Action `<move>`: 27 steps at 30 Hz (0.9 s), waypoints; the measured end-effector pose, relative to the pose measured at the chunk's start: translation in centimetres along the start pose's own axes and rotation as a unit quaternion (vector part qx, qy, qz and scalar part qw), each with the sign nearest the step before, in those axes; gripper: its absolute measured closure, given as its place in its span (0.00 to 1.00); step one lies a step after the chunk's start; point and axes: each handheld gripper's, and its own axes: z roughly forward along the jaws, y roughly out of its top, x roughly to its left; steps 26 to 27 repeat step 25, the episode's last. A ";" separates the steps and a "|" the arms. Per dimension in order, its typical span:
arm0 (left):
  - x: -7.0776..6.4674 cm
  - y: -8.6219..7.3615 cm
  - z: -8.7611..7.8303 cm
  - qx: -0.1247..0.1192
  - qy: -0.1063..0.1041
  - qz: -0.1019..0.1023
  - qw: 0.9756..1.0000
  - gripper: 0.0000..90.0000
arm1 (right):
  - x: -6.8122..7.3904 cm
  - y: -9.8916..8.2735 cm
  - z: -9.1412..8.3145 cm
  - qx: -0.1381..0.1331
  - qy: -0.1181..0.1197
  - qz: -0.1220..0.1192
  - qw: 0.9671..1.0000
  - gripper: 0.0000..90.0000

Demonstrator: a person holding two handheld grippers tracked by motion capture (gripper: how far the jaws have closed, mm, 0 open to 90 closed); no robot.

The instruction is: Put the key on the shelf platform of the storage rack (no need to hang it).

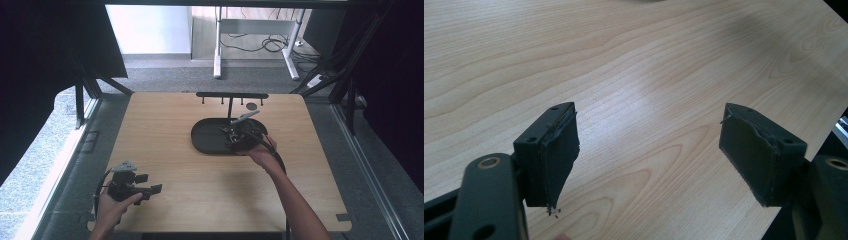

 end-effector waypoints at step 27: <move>-0.1 0.0 0.1 0.001 0.003 0.001 1.000 0.27 | 4.3 -9.2 -0.9 -0.027 0.031 -0.026 0.999 0.45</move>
